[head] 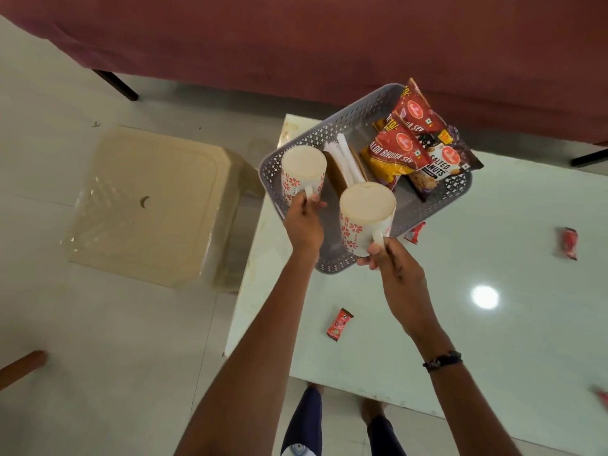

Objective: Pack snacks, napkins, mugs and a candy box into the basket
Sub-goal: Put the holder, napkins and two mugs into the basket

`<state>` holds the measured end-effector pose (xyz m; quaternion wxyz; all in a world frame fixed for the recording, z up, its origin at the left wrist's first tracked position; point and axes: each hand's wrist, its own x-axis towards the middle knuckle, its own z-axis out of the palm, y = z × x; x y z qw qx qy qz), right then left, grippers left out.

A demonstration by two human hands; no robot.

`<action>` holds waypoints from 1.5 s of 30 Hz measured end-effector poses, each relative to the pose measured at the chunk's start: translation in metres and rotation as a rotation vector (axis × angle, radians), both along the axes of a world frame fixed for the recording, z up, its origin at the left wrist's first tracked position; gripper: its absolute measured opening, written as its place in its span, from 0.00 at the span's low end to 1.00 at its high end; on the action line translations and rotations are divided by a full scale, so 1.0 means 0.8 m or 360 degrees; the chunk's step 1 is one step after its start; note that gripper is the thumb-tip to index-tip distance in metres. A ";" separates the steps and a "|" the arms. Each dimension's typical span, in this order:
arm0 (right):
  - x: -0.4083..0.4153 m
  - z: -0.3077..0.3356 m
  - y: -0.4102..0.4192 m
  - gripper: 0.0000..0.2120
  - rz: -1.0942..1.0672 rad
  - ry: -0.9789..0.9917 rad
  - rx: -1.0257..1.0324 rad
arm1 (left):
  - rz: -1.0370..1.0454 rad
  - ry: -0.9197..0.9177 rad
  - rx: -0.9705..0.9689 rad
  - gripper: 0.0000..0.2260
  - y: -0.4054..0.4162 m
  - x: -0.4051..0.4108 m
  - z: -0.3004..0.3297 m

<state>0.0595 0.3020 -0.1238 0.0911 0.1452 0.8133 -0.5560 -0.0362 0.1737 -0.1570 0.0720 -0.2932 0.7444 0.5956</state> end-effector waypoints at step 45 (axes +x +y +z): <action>-0.077 -0.039 0.020 0.12 0.1375 0.0374 0.1184 | -0.0125 0.0013 -0.0574 0.15 0.002 0.065 0.021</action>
